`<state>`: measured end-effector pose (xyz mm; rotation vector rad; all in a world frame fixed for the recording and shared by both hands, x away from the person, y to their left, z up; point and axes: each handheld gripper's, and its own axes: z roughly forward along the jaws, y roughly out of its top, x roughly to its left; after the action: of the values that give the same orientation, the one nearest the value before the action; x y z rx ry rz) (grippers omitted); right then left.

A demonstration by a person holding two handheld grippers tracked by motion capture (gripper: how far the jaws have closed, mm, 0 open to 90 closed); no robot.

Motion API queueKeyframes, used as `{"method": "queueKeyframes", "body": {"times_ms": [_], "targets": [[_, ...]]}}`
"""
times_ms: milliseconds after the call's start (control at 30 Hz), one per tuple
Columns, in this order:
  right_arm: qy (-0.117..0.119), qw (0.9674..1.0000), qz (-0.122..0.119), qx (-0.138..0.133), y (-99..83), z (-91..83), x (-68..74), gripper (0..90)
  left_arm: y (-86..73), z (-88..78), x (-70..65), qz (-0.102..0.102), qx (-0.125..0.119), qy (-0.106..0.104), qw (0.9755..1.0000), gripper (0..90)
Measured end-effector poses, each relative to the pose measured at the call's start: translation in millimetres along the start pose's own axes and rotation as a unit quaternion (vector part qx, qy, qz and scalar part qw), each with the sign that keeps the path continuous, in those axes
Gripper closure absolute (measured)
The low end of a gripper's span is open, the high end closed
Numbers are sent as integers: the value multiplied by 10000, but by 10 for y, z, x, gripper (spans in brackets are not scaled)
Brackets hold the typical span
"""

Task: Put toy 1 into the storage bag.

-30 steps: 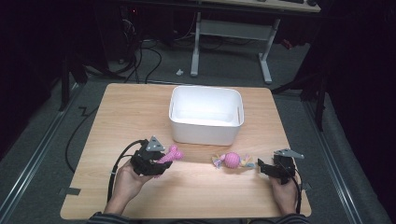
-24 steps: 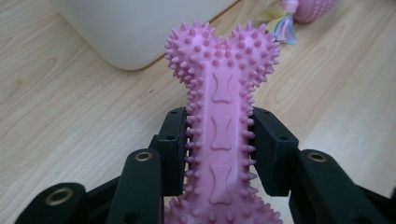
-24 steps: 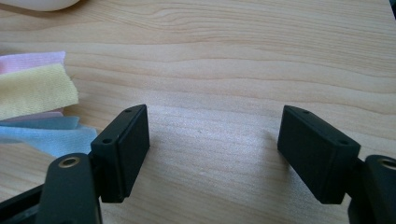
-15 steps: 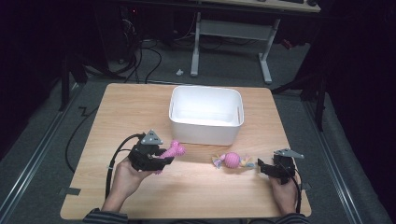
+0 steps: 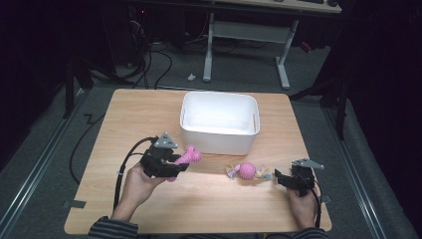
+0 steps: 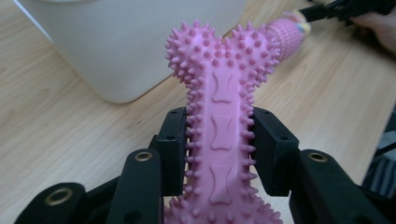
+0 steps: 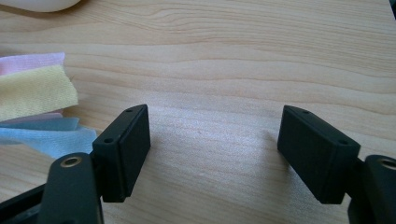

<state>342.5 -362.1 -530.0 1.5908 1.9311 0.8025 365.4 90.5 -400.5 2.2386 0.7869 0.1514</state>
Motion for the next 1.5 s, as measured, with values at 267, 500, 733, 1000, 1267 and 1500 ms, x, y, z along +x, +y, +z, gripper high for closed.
{"method": "queueKeyframes", "body": {"times_ms": [267,500,733,1000,1267,1500], "targets": [[2,10000,21,-12,2,3,-3,260,79,-29,24,-1,-98,29,9999,590],[-7,10000,8,1,6,4,-10,260,256,-76,51,0,-226,-46,9997,590],[-12,10000,57,-2,7,6,-7,261,520,-133,47,298,-286,4,9991,588],[-29,10000,75,-7,7,5,-16,262,761,-144,97,311,-449,117,9984,586],[-35,10000,64,0,7,6,-11,262,946,-151,139,455,-516,84,9976,587],[-30,10000,53,-11,10,10,-16,262,1104,-56,187,512,-460,151,9975,586]]}}
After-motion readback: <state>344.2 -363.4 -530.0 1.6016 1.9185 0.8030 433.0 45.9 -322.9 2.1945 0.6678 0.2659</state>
